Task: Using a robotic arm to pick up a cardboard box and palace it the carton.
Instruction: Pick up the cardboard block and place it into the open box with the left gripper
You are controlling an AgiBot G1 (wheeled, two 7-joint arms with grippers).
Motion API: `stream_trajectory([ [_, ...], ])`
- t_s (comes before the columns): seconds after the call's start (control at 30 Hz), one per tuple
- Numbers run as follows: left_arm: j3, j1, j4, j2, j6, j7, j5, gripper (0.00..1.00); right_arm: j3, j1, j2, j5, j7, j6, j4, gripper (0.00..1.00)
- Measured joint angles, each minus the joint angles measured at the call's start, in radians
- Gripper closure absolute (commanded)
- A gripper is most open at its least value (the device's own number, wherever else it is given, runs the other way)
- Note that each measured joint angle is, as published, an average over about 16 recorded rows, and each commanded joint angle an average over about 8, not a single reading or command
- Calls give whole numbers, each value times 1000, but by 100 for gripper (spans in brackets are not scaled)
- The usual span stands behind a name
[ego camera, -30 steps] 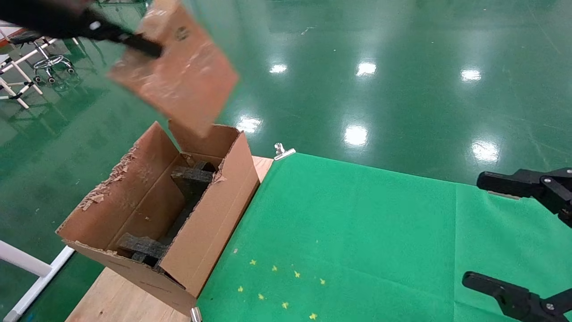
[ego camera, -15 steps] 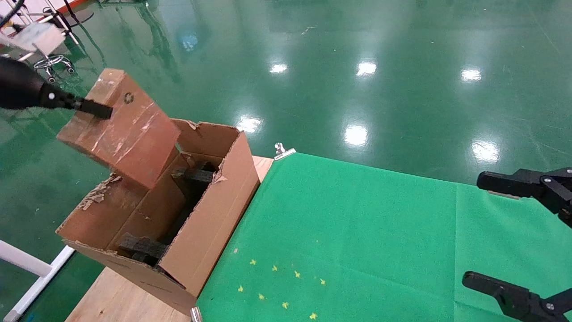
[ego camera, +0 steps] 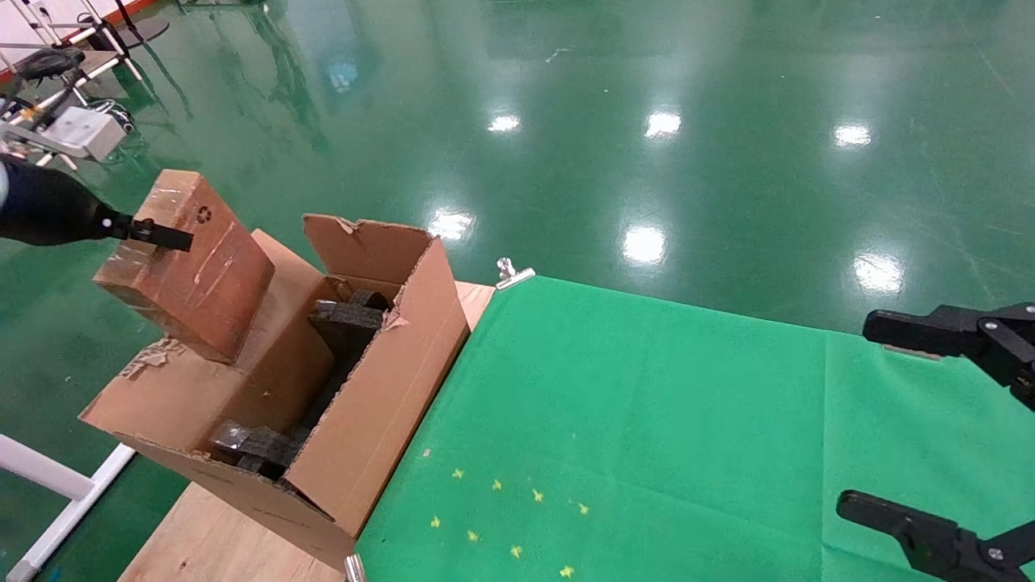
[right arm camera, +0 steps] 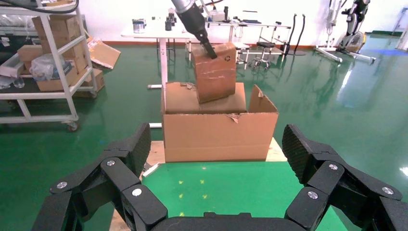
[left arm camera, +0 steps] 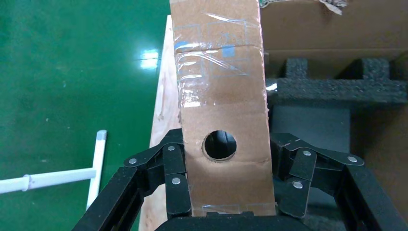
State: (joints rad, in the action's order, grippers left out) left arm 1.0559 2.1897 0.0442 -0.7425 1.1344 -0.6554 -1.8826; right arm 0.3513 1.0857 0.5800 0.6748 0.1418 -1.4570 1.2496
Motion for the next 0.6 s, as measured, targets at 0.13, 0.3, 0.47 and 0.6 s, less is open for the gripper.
stream_trajectory([
  [0.13, -13, -19, -9, -10, -19, 10, 19, 100, 0, 0, 0, 0, 0, 0, 0, 0],
  [0.3, -23, -25, -14, -21, -8, 23, 35, 100, 0, 0, 0, 0, 0, 0, 0, 0],
  [0.47, -26, -27, -23, -27, 10, 32, 40, 100, 0, 0, 0, 0, 0, 0, 0, 0],
  [0.6, -24, -36, -34, -28, 21, 34, 36, 100, 0, 0, 0, 0, 0, 0, 0, 0],
])
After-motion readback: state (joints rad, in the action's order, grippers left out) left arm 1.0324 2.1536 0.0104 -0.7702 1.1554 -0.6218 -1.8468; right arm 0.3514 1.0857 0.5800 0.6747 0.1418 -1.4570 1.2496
